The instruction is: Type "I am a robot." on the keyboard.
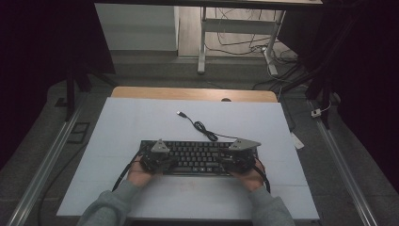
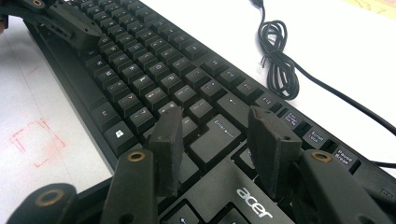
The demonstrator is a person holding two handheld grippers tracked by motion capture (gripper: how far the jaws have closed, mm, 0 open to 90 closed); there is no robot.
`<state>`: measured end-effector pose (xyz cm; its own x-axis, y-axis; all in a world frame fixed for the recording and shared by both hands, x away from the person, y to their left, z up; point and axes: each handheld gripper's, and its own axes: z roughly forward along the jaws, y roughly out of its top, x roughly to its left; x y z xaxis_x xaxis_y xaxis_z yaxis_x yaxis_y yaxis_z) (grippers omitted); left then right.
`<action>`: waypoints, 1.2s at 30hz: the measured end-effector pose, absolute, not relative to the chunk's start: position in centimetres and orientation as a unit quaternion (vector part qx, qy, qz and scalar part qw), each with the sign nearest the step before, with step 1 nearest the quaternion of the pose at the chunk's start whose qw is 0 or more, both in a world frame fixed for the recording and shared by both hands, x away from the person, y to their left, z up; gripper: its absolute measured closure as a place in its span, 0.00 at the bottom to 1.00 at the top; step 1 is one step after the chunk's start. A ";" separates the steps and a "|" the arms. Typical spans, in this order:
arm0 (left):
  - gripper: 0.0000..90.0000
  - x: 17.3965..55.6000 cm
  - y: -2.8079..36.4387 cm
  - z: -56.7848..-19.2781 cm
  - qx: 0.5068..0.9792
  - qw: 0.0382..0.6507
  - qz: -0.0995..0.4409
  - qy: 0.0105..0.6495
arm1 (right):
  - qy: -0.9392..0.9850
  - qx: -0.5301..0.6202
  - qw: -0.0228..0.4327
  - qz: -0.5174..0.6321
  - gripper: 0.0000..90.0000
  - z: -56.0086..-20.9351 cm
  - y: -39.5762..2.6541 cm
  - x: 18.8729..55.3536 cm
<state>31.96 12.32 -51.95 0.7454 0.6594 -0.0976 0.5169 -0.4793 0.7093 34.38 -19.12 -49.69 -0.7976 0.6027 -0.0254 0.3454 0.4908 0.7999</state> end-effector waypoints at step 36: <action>0.55 31.6 16.6 -49.6 0.806 0.432 0.119 0.386 | 0.849 0.278 0.157 0.420 0.61 -49.7 -19.1 34.4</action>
